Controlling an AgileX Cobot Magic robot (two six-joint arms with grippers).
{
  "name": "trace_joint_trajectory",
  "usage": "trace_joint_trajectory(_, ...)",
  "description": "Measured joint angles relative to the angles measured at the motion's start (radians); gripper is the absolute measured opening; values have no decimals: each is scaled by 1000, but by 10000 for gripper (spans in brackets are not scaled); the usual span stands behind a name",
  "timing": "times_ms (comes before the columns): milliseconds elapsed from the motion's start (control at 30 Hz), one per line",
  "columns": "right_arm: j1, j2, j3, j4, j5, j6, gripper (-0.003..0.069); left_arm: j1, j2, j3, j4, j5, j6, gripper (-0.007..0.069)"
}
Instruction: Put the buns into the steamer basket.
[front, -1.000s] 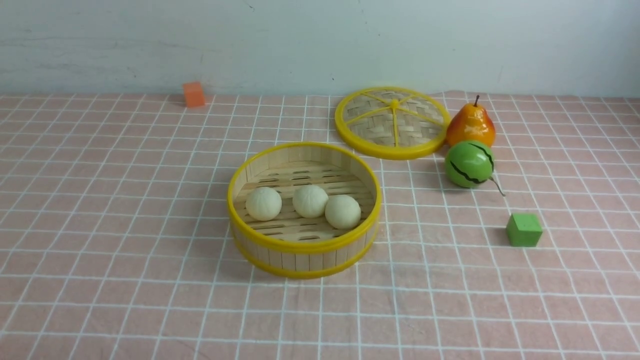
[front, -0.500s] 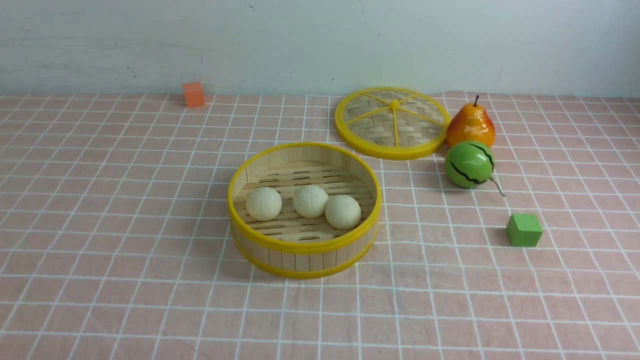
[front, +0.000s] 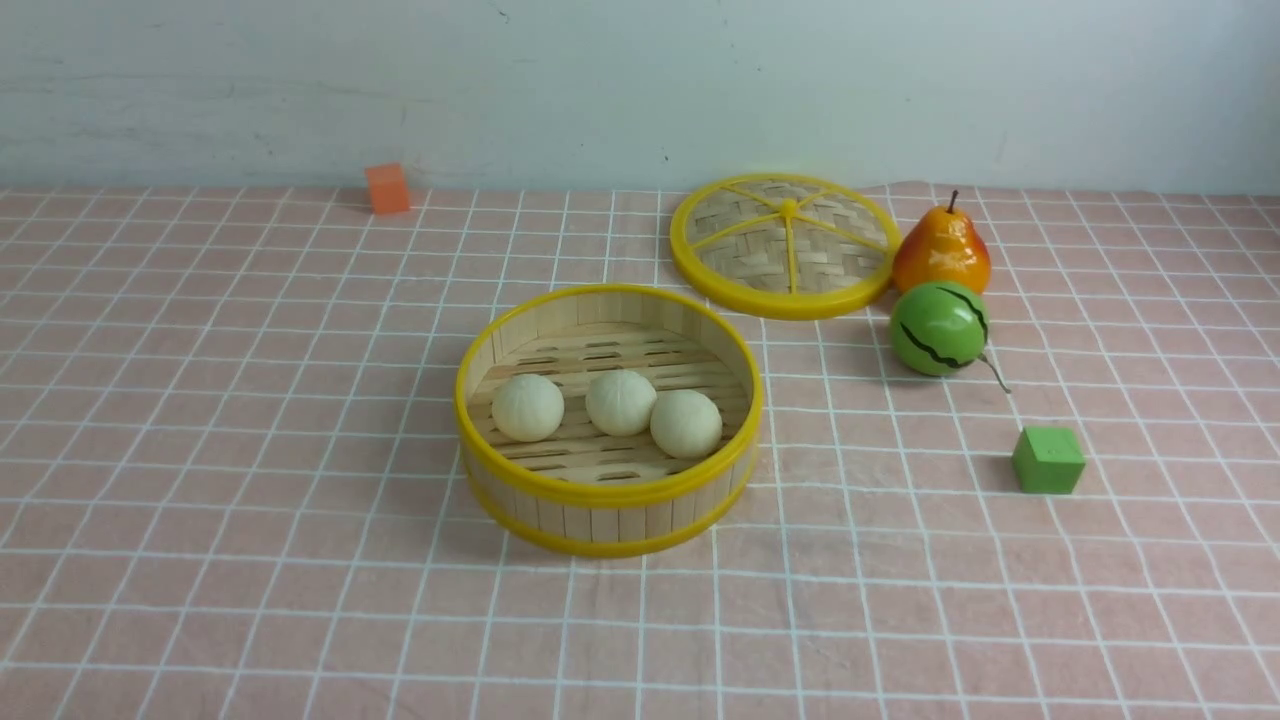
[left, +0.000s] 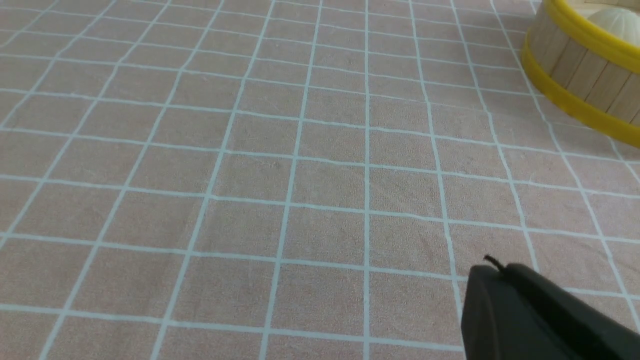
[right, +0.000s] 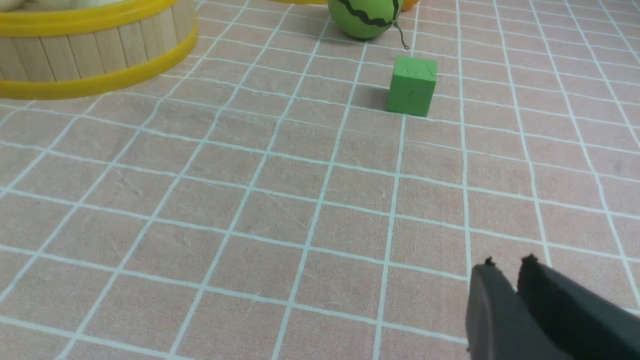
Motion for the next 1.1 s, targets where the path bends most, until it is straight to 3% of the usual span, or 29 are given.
trace_joint_trajectory(1100, 0, 0, 0, 0, 0, 0, 120, 0, 0, 0, -3, -2, 0, -14)
